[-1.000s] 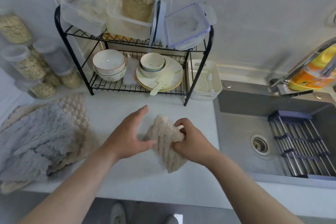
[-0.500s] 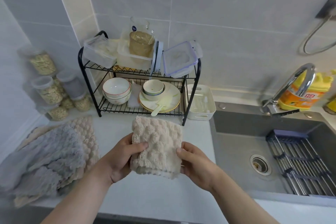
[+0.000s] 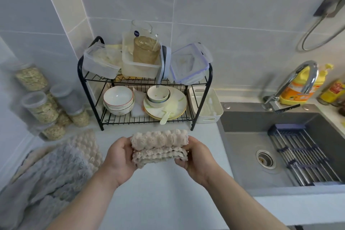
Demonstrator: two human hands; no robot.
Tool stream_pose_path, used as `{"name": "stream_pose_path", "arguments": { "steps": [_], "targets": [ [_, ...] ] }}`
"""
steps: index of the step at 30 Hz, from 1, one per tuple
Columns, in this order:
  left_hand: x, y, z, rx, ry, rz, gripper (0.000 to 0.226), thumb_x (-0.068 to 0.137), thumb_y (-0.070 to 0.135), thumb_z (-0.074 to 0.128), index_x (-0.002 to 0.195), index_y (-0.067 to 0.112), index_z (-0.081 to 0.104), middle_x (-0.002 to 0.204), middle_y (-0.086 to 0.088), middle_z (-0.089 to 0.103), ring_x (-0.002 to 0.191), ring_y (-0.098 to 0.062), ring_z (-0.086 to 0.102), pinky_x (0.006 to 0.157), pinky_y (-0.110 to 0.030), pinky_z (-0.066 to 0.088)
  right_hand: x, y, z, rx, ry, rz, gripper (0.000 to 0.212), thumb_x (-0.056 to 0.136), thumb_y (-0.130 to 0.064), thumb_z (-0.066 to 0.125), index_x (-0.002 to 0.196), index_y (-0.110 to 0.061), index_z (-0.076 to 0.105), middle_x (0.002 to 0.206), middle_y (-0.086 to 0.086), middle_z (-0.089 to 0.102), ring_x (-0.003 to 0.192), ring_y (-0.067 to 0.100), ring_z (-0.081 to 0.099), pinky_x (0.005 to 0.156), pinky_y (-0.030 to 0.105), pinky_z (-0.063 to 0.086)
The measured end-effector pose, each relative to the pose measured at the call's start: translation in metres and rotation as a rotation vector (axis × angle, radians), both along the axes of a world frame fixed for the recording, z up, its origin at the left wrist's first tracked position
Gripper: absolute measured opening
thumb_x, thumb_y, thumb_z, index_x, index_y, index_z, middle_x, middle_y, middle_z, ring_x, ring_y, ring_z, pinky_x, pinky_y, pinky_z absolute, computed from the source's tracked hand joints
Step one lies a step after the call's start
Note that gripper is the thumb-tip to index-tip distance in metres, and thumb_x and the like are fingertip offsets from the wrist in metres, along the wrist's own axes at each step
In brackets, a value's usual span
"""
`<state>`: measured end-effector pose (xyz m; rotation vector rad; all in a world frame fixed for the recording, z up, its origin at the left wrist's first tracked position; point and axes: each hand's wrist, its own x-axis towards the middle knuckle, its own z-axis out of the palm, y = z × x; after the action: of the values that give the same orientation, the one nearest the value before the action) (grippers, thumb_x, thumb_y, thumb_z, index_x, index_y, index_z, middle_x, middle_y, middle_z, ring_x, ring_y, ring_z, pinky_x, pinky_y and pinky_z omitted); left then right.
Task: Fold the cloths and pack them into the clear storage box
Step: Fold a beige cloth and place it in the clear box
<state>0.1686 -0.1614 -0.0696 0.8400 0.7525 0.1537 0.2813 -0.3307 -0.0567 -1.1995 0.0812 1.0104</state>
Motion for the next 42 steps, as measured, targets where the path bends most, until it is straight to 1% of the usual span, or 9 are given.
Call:
{"name": "stream_pose_path", "arguments": {
  "steps": [2,4,6,9,18,26,30,34,42],
  "targets": [
    [0.003,0.009,0.003,0.117,0.040,-0.136,0.034,0.094,0.040,0.048,0.088,0.011,0.065,0.088,-0.011,0.071,0.070,-0.021,0.065,0.059,-0.029,0.040,-0.003,0.006,0.002,-0.024,0.002,0.025,0.025,0.090,-0.019,0.047,0.093,-0.011,0.070,0.089,0.009,0.064,0.074,0.024,0.060,0.065,0.033,0.052],
    [0.008,0.017,0.002,0.257,0.072,-0.257,0.030,0.071,0.031,0.078,0.086,0.013,0.058,0.082,-0.005,0.064,0.062,-0.014,0.060,0.052,-0.024,0.038,-0.006,0.011,0.003,-0.137,-0.075,0.093,0.023,0.093,-0.038,0.055,0.088,-0.018,0.064,0.089,0.005,0.065,0.077,0.022,0.063,0.070,0.034,0.052],
    [0.011,0.025,-0.004,0.352,0.062,-0.291,0.046,0.054,0.017,0.080,0.095,0.017,0.057,0.092,-0.002,0.062,0.076,-0.017,0.060,0.059,-0.027,0.042,-0.011,0.015,-0.001,-0.208,-0.186,0.071,0.016,0.085,-0.023,0.070,0.090,-0.017,0.056,0.091,0.005,0.061,0.076,0.021,0.061,0.070,0.033,0.054],
    [0.017,0.030,-0.011,0.377,0.037,-0.303,0.062,0.053,0.012,0.077,0.112,0.013,0.061,0.106,-0.009,0.070,0.098,-0.027,0.066,0.081,-0.033,0.051,-0.017,0.010,-0.007,-0.237,-0.248,-0.043,0.052,0.067,-0.014,0.074,0.114,-0.021,0.054,0.109,0.008,0.064,0.085,0.024,0.066,0.085,0.036,0.057],
    [0.048,-0.035,0.014,0.362,-0.269,-0.394,0.058,0.063,0.010,0.077,0.118,0.019,0.062,0.109,-0.004,0.071,0.096,-0.025,0.070,0.073,-0.039,0.058,-0.024,-0.082,0.016,-0.180,-0.473,-0.357,0.036,0.076,-0.011,0.073,0.110,-0.020,0.066,0.101,0.014,0.073,0.091,0.031,0.070,0.082,0.040,0.057],
    [0.090,-0.193,0.057,0.413,-0.405,-0.542,0.044,0.081,-0.001,0.070,0.116,0.024,0.061,0.113,-0.003,0.069,0.098,-0.021,0.070,0.078,-0.041,0.057,-0.044,-0.238,0.056,-0.289,-0.667,-0.698,0.048,0.085,-0.016,0.072,0.127,-0.035,0.056,0.117,-0.004,0.060,0.098,0.016,0.067,0.072,0.029,0.060],
    [0.097,-0.298,0.074,0.450,-0.475,-0.685,0.042,0.084,-0.003,0.065,0.117,0.022,0.060,0.112,-0.004,0.071,0.100,-0.021,0.069,0.082,-0.041,0.057,-0.065,-0.336,0.066,-0.288,-0.696,-0.877,0.045,0.085,-0.009,0.071,0.122,-0.032,0.059,0.115,0.000,0.063,0.088,0.014,0.070,0.066,0.025,0.057],
    [0.093,-0.406,0.086,0.416,-0.555,-0.805,0.040,0.084,-0.007,0.063,0.114,0.019,0.060,0.106,-0.008,0.071,0.094,-0.024,0.071,0.071,-0.033,0.060,-0.091,-0.435,0.072,-0.329,-0.712,-1.010,0.045,0.084,-0.009,0.072,0.121,-0.032,0.060,0.116,0.002,0.065,0.091,0.012,0.070,0.069,0.024,0.056],
    [0.103,-0.587,0.094,0.317,-0.619,-1.110,0.046,0.074,0.003,0.073,0.116,0.019,0.060,0.108,-0.010,0.071,0.094,-0.028,0.070,0.069,-0.034,0.059,-0.144,-0.596,0.079,-0.340,-0.613,-1.239,0.057,0.083,0.003,0.070,0.129,-0.026,0.055,0.120,0.005,0.065,0.101,0.016,0.069,0.077,0.029,0.058]
  ]
}}
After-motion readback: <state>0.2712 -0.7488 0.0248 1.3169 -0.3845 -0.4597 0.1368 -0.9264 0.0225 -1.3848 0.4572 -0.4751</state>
